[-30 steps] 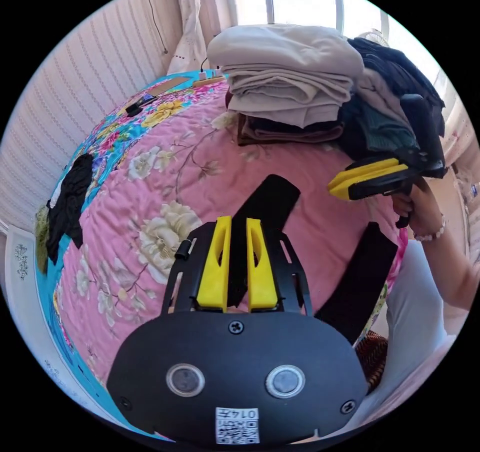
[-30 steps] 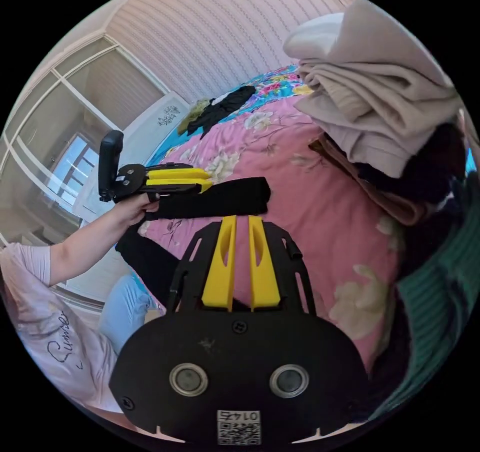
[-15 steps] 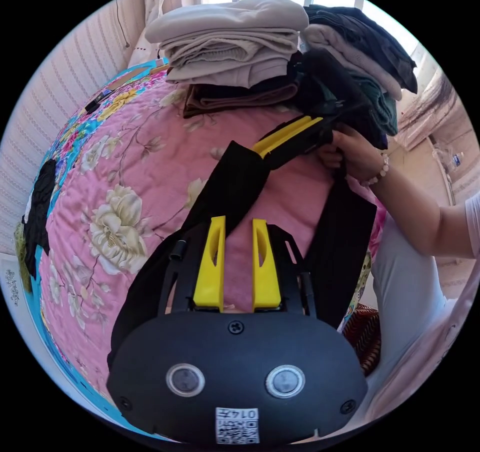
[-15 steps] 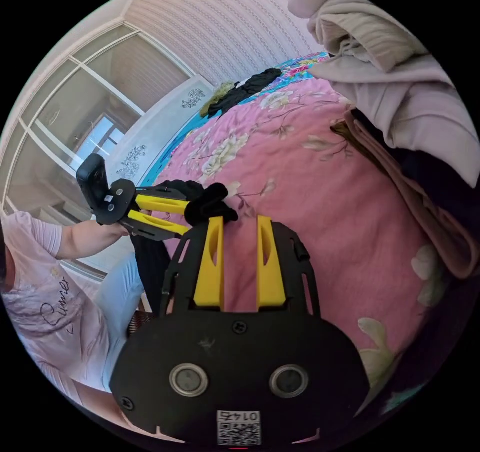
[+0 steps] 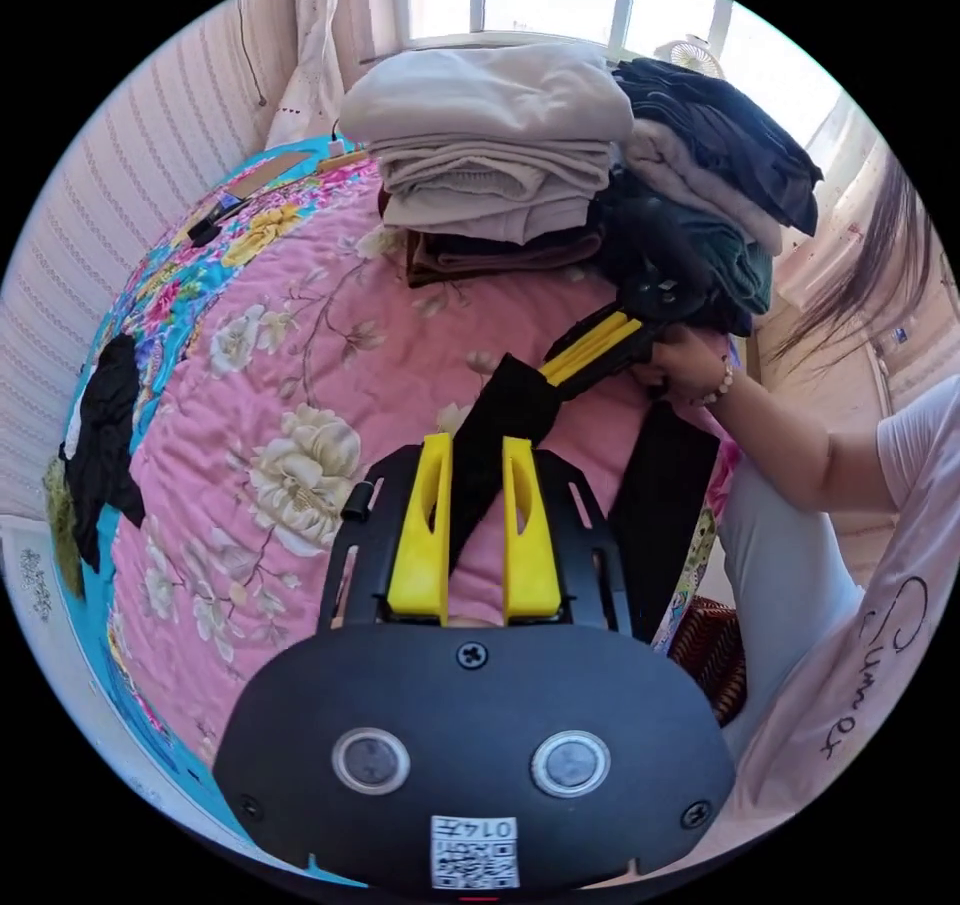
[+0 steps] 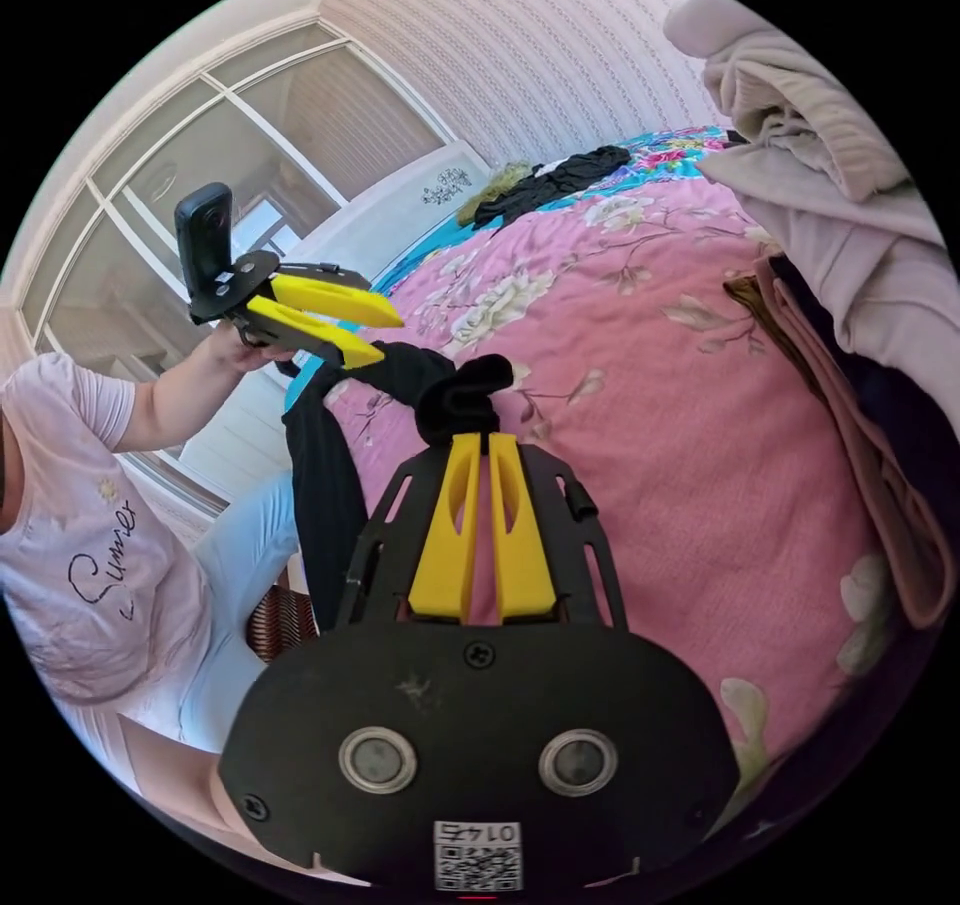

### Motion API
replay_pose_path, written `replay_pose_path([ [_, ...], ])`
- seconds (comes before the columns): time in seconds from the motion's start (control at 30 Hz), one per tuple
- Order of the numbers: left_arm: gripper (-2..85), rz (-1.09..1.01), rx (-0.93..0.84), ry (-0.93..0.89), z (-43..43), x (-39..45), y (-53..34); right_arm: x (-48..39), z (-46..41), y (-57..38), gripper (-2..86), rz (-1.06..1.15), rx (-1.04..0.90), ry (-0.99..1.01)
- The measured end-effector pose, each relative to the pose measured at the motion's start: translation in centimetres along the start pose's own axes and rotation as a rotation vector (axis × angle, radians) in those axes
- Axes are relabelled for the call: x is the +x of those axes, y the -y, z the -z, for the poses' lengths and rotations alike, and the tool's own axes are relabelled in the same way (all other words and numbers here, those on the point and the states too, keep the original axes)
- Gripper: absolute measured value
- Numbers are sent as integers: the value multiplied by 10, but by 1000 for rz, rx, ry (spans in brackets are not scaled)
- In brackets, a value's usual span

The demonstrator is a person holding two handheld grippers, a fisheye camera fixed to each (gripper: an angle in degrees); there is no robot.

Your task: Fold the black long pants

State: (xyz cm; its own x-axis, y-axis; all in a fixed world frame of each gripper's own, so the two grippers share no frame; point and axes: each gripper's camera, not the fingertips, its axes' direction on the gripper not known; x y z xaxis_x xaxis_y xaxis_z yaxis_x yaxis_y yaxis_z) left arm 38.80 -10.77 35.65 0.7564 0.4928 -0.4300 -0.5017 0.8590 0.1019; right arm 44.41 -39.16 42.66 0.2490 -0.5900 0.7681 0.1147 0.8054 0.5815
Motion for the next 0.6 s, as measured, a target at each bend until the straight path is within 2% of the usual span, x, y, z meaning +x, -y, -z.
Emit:
replay_pose_path([
  [0.07,79,12,20,45,0,-8,10,2,1,2,6,1,5,3],
  [0.23,86,-29,-87,-107,-54,-13,46,6,3,7,5,13,-16,5],
  [0.3,10,-88,-214,-134,-85,-9,58,10,6,7,5,12,-22,24],
  [0.33,6,-102,-222,-133,-88,-8,60,11,7,7,5,12,-22,26],
  [0.6,-10,-225,-204,115,-64,-2,85,22,14,18,4,1,-13,40],
])
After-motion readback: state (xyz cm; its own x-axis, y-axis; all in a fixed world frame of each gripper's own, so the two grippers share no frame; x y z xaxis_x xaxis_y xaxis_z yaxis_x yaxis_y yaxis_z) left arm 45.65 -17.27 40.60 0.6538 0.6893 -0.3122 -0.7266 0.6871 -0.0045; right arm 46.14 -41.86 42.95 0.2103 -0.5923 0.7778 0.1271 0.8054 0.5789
